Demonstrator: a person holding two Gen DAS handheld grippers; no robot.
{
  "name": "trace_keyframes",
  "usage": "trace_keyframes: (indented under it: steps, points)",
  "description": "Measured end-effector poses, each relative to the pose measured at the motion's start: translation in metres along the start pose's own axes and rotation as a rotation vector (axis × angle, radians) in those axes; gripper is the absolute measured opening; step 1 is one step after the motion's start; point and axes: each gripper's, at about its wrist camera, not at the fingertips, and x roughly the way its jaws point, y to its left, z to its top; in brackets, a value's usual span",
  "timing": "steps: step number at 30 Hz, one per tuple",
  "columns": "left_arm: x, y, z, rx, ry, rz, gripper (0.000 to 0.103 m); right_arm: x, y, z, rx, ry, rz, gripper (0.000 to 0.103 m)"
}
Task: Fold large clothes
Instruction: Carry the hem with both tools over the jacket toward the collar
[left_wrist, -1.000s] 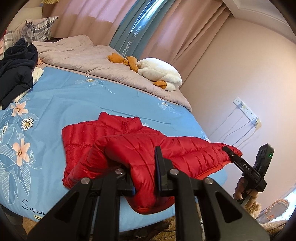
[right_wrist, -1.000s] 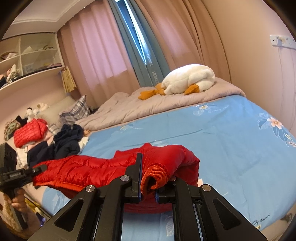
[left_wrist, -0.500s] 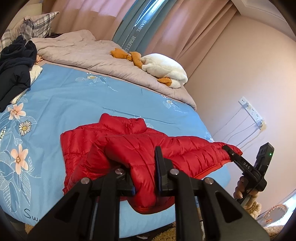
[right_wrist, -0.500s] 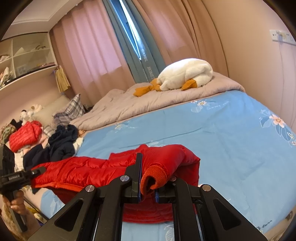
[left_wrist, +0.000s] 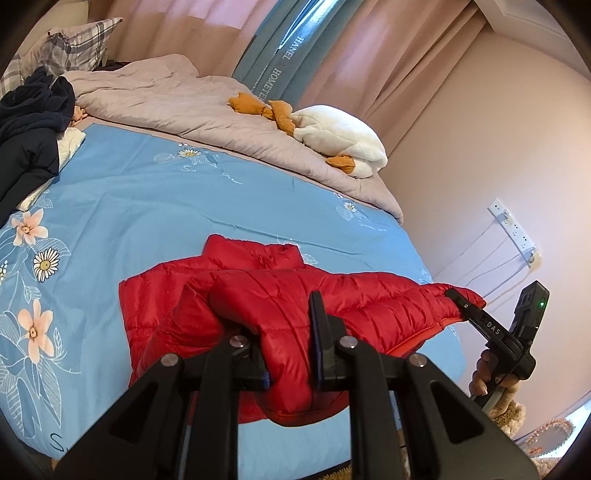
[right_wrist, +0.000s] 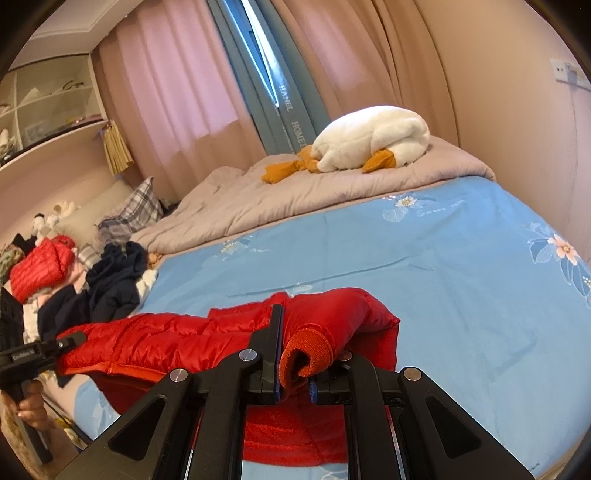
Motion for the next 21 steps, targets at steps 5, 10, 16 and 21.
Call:
trace_keyframes:
  steps: [5, 10, 16, 21]
  points:
    - [0.01, 0.006, 0.009, -0.011, 0.007, 0.006, 0.016, 0.008, -0.001, 0.004, 0.005, 0.008, 0.001, 0.01]
    - [0.021, 0.012, 0.019, -0.02, 0.017, 0.016, 0.016, 0.021, 0.0, 0.009, 0.003, 0.017, -0.003, 0.01]
    - [0.039, 0.022, 0.03, -0.037, 0.033, 0.029, 0.016, 0.04, 0.0, 0.017, 0.008, 0.04, -0.004, 0.01]
    - [0.057, 0.029, 0.037, -0.055, 0.045, 0.063, 0.017, 0.061, -0.004, 0.02, 0.014, 0.075, -0.012, 0.01]
